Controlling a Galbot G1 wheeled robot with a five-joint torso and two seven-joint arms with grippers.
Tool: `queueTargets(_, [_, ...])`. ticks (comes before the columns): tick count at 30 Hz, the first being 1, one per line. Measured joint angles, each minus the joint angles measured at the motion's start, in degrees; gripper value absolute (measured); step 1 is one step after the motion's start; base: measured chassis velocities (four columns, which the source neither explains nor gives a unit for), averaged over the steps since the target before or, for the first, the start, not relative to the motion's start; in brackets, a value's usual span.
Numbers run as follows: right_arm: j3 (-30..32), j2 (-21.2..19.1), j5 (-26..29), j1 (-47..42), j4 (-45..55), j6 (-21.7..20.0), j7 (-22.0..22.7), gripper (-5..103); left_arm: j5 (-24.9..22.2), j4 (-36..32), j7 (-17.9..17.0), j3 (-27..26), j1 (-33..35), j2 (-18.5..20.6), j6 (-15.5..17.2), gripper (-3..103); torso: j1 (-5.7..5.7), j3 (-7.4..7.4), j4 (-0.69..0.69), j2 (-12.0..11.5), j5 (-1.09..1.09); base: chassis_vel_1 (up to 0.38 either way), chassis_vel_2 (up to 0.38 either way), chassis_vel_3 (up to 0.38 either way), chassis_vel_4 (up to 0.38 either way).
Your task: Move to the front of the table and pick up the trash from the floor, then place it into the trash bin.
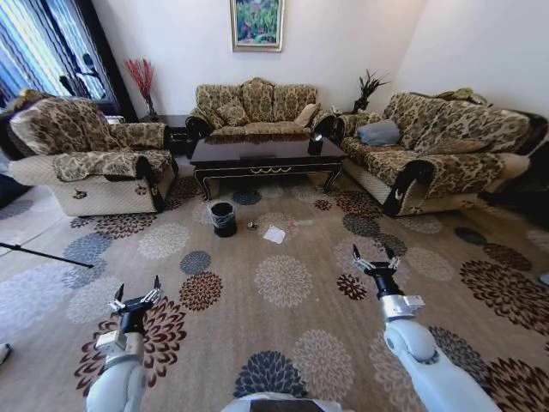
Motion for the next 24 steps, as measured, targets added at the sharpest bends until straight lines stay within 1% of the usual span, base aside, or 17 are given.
queueTargets(6, [0.24,0.00,0.08,-0.39,0.13,0.57,-1.12,100,0.15,-0.29,0.04,0.00,0.15,-0.09,-0.12,100,-0.58,-0.78,0.00,-1.37,0.00,0.000,0.000,0.000,0.000])
queueTargets(11, [0.94,-1.02,0.55,-0.87,0.39,1.37,-5.50,100,0.18,-0.87,0.07,-0.22,0.18,-0.03,-0.12,100,-1.29,-1.67,0.00,-2.94,0.00,0.000,0.000,0.000,0.000])
queueTargets(12, [0.94,-1.02,0.55,-0.87,0.39,1.37,-5.50,100,0.18,-0.87,0.07,-0.22,0.18,-0.03,-0.12,100,-1.29,-1.67,0.00,-2.94,0.00,0.000,0.000,0.000,0.000])
queueTargets(14, [1.10,-1.73,0.82,-0.87,0.65,1.25,-6.62,100,0.24,-1.09,0.10,-0.32,0.21,0.02,-0.04,100,-1.61,-2.10,0.00,-3.72,0.00,0.000,0.000,0.000,0.000])
queueTargets(17, [1.10,-2.16,1.66,-0.87,0.96,0.15,-6.66,100,0.41,-1.36,0.18,-0.37,0.22,0.11,0.02,100,-1.86,-2.45,0.00,-4.31,0.00,0.000,0.000,0.000,0.000])
queueTargets(20, [0.85,-2.68,2.43,-0.95,1.12,-2.13,-5.51,100,0.57,-1.65,0.28,-0.49,0.20,0.33,0.12,100,-2.29,-3.03,0.00,-5.31,0.00,0.000,0.000,0.000,0.000])
queueTargets(24, [0.62,-2.96,2.19,-0.93,0.87,-2.43,-5.38,100,0.59,-1.58,0.34,-0.53,0.15,0.42,0.17,100,-2.69,-3.53,0.00,-6.23,0.00,0.000,0.000,0.000,0.000])
